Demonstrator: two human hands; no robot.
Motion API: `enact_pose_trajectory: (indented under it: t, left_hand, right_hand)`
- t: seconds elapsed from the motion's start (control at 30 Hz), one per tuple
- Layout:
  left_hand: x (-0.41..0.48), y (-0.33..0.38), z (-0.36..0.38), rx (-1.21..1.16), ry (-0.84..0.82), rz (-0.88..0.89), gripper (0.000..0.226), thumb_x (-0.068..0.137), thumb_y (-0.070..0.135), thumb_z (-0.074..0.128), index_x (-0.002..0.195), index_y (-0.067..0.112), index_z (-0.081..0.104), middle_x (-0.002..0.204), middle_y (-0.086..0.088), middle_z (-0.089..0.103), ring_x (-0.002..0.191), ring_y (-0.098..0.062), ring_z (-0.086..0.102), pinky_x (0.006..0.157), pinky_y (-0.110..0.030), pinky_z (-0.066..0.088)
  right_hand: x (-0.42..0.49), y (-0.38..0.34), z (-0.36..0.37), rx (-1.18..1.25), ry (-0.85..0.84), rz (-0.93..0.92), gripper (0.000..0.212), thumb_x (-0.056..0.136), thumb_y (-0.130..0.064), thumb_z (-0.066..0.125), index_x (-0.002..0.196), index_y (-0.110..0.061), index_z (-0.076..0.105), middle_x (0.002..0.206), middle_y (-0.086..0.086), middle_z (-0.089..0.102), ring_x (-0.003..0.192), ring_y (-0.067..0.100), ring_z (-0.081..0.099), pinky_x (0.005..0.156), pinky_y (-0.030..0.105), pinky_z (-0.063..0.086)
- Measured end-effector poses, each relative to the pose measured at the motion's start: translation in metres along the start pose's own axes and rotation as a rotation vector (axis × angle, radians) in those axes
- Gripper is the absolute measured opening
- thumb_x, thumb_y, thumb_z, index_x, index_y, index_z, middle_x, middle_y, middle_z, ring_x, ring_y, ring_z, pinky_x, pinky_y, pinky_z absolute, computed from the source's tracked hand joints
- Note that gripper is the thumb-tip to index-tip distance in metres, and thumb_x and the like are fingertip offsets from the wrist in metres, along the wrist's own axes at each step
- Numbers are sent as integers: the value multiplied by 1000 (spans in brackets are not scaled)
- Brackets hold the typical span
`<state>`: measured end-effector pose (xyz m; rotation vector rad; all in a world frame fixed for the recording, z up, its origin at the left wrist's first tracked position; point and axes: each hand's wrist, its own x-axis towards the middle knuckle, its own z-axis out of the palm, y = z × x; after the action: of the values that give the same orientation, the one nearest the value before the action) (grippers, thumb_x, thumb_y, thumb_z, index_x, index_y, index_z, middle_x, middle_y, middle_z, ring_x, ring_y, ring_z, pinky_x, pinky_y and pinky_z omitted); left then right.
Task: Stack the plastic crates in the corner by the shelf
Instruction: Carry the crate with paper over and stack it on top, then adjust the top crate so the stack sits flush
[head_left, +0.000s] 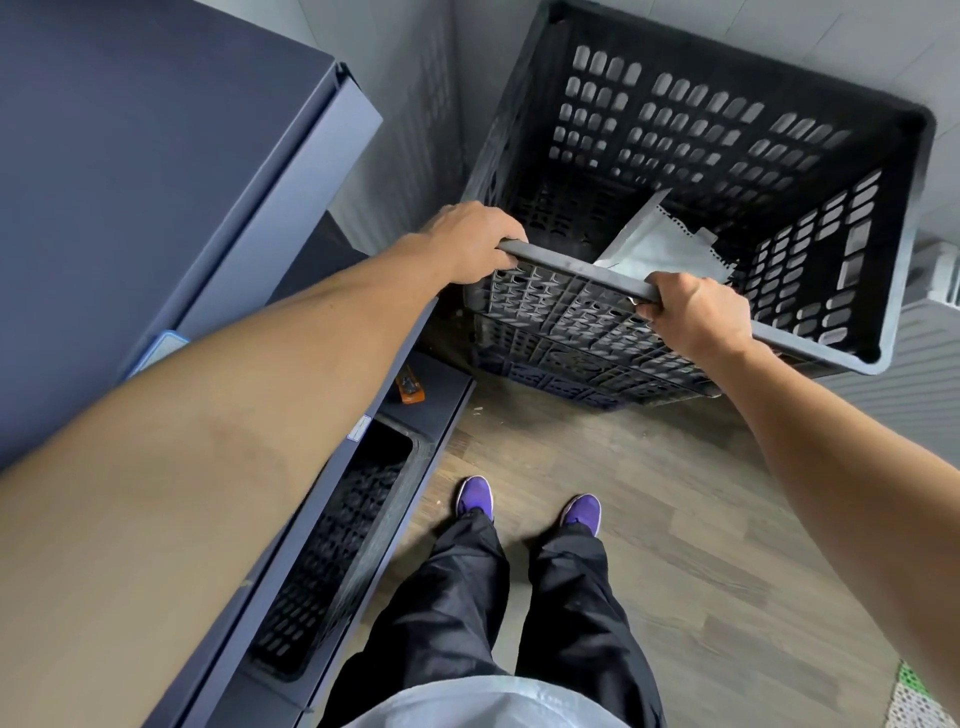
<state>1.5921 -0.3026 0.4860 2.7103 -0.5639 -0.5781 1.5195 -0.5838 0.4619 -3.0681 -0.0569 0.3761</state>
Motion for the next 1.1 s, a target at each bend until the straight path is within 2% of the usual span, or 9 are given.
enact_pose_trajectory:
  t: [0.1, 0.17, 0.3, 0.43, 0.57, 0.73, 0.87, 1.0, 1.1]
  left_hand:
    - [-3, 10, 9, 37, 70, 6, 24, 93, 32, 62, 117, 32, 65, 104, 4, 62, 118, -26, 54, 114, -62, 5]
    - [-7, 13, 12, 23, 109, 31, 28, 94, 29, 62, 122, 32, 64, 121, 4, 60, 133, -24, 45, 116, -62, -1]
    - [-22, 3, 31, -17, 266, 46, 48, 96, 16, 58, 142, 27, 49, 161, -2, 26, 151, -18, 11, 120, -51, 12]
    - [-45, -1, 62, -45, 429, 44, 71, 93, 2, 54, 155, 24, 27, 165, 1, 10, 152, -15, 0, 108, -34, 36]
    - [-51, 10, 70, -66, 432, 6, 78, 92, 4, 55, 157, 22, 18, 166, 0, 3, 152, -18, -6, 102, -29, 40]
    - [-58, 23, 82, -91, 450, -14, 79, 91, 3, 56, 157, 19, 15, 166, -4, 0, 152, -20, -6, 117, -37, 27]
    - [-69, 41, 101, -112, 498, -32, 76, 90, 2, 56, 156, 17, 20, 165, -8, 2, 152, -24, -1, 118, -40, 28]
    - [-78, 61, 127, -117, 559, -45, 64, 90, 8, 56, 150, 13, 34, 154, -10, 28, 143, -28, 26, 114, -41, 34]
    - [-79, 66, 166, -183, 535, -97, 49, 93, 17, 58, 141, 12, 46, 135, -6, 47, 124, -26, 46, 99, -43, 44]
  right_hand:
    - [1, -2, -1, -5, -21, 29, 20, 95, -35, 58, 100, -16, 60, 86, 13, 66, 81, 35, 62, 68, 39, 45]
    - [2, -3, -2, 1, -32, 42, 20, 95, -35, 58, 100, -16, 61, 89, 13, 67, 83, 34, 62, 72, 39, 45]
    - [3, -4, 3, 3, -9, 84, 22, 94, -38, 57, 100, -17, 61, 88, 11, 68, 84, 32, 63, 82, 42, 41]
    - [3, -5, 7, -14, 21, 112, 22, 93, -38, 58, 100, -17, 61, 89, 10, 67, 86, 32, 61, 80, 41, 34]
    - [1, -9, 7, 9, 15, 135, 24, 92, -35, 60, 108, -18, 58, 101, 12, 65, 97, 34, 59, 83, 43, 36]
    - [-13, -24, -1, 29, 37, 122, 46, 89, -25, 61, 131, -13, 46, 116, 18, 58, 107, 38, 52, 90, 46, 39]
    - [-45, -41, 7, 33, 243, -42, 61, 82, -11, 58, 139, -3, 39, 126, 18, 52, 113, 34, 47, 100, 43, 37]
    - [-78, -53, 22, 128, 380, -180, 65, 80, 0, 50, 143, -3, 38, 145, 20, 39, 133, 36, 35, 112, 44, 31]
    - [-95, -51, 60, 156, 314, -272, 56, 80, 1, 53, 135, -7, 49, 139, 16, 45, 118, 34, 44, 98, 43, 45]
